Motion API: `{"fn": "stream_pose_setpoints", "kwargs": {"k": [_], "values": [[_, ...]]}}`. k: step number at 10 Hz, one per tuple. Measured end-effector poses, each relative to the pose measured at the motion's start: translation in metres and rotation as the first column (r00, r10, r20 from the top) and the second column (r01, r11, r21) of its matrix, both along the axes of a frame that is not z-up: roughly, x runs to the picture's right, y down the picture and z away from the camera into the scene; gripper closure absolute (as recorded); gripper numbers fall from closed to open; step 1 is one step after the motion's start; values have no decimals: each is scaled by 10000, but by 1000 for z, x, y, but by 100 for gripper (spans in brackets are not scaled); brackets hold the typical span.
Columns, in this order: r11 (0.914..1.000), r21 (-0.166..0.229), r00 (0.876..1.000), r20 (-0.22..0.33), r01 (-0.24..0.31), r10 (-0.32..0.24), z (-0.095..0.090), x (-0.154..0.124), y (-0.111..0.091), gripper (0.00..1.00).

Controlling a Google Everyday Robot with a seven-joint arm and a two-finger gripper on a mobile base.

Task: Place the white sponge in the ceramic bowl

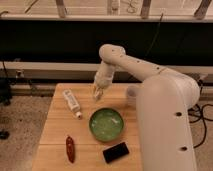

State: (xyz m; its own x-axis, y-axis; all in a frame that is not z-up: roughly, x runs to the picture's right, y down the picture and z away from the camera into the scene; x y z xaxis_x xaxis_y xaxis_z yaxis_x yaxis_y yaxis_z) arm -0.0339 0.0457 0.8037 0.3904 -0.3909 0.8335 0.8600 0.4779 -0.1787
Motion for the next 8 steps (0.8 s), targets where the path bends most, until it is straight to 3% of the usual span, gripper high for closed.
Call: {"fn": "stream_pose_setpoints", "kwargs": {"k": [8], "values": [[10000,-26,9999,-134,16,-16,-9,0,13,90]]}}
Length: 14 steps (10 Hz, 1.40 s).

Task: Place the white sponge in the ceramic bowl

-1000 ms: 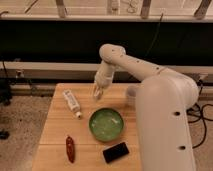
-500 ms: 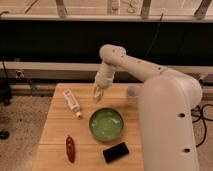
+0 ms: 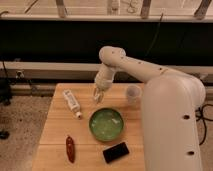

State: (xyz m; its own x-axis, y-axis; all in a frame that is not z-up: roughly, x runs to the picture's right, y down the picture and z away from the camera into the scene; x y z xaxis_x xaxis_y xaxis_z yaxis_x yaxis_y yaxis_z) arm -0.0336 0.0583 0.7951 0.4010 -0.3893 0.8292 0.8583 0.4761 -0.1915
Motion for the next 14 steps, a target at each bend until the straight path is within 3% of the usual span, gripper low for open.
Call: {"fn": "stream_pose_setpoints", "kwargs": {"k": [14], "values": [[9999,-30,9990,-418,-133,131,-5,3,20,90]]}}
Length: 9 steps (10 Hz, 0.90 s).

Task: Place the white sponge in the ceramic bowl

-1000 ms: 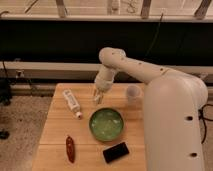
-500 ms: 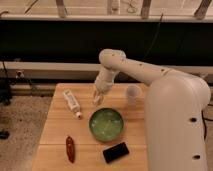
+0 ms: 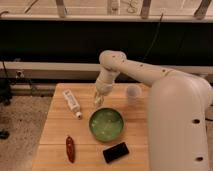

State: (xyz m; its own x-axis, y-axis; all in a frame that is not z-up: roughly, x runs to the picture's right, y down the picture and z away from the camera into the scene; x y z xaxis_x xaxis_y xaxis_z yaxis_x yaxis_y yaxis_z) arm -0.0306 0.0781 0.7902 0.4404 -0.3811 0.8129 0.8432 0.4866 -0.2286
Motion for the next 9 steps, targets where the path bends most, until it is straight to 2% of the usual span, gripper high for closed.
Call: {"fn": "stream_pose_setpoints", "kwargs": {"k": [9], "values": [[10000,-39,9996,-279,29,-30,-1,8,10,90]]}}
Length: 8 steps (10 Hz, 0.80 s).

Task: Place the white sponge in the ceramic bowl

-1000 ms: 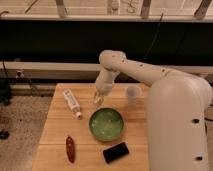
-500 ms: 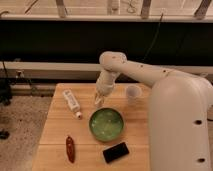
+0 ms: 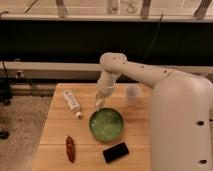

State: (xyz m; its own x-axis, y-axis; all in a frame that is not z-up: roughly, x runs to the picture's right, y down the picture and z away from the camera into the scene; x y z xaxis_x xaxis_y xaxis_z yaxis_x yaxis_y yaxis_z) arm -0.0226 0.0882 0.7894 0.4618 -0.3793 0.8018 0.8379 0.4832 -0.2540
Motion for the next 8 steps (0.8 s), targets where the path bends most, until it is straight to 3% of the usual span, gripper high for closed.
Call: {"fn": "stream_pose_setpoints", "kwargs": {"k": [8], "values": [[10000,-91,9997,-225,5,-7,-1,4,8,90]]}}
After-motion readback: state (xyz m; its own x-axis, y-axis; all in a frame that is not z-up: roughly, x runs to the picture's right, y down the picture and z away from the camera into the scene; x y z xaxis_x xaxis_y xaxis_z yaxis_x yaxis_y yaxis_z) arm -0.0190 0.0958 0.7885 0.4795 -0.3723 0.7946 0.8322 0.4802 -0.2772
